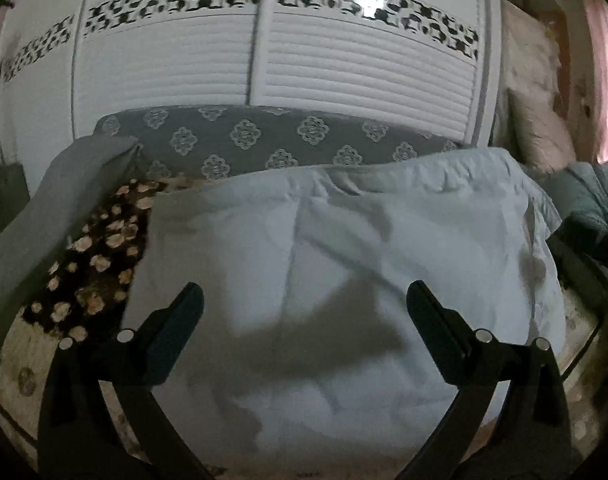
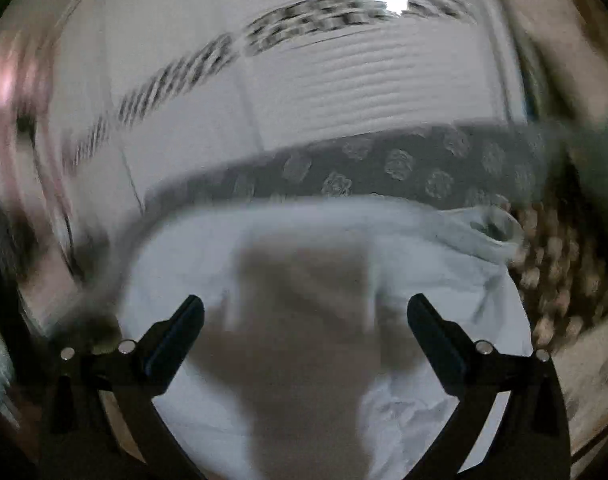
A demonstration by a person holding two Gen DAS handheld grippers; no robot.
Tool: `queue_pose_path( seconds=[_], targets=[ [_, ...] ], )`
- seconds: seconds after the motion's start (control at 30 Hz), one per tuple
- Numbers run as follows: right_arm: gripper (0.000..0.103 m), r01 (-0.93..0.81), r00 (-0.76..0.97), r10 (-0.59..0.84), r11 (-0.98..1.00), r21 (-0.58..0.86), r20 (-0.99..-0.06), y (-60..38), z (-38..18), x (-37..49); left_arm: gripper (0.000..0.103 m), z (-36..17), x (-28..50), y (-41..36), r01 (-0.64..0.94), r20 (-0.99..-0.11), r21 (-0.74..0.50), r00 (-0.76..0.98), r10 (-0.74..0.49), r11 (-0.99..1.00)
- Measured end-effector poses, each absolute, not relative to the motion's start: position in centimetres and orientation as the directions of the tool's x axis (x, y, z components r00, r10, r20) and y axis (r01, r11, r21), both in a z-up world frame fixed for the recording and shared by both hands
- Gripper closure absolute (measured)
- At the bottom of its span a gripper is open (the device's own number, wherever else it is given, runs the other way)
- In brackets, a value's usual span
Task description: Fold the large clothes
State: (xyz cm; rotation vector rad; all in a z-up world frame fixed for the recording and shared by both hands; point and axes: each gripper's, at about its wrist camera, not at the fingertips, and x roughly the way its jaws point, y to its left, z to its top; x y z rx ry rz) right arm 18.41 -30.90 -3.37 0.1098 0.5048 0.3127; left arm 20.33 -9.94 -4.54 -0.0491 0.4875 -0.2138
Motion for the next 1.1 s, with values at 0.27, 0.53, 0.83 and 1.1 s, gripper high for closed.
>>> queue_pose_path(
  seconds=[0.27, 0.53, 0.83, 1.1],
  targets=[
    [0.002, -0.187, 0.813, 0.130, 0.981, -0.043, -0.568, -27.9, -8.4, 24.6, 0.003, -7.3, 28.6, -10.7, 0.171, -0.519, -0.085, 0.833, -0.190, 0.982],
    [0.001, -0.088, 0.664, 0.081, 0.996, 0.030, -0.743, -33.3, -14.0, 29.4, 0.003, -11.5, 35.2, -3.7, -0.079, -0.618, -0.264, 0.779, -0.105, 0.961],
    [0.001, -0.072, 0.639, 0.112, 0.994, 0.086, -0.761, -32.7, -16.8, 33.0, 0.003, -14.7, 38.4, -5.2, -0.038, -0.667, -0.200, 0.737, -0.108, 0.979],
    [0.001, -0.057, 0.603, 0.136, 0.990, 0.127, -0.786, -32.2, -18.9, 35.9, 0.003, -16.9, 41.9, -5.3, -0.060, -0.720, -0.243, 0.680, -0.139, 0.968]
  ],
)
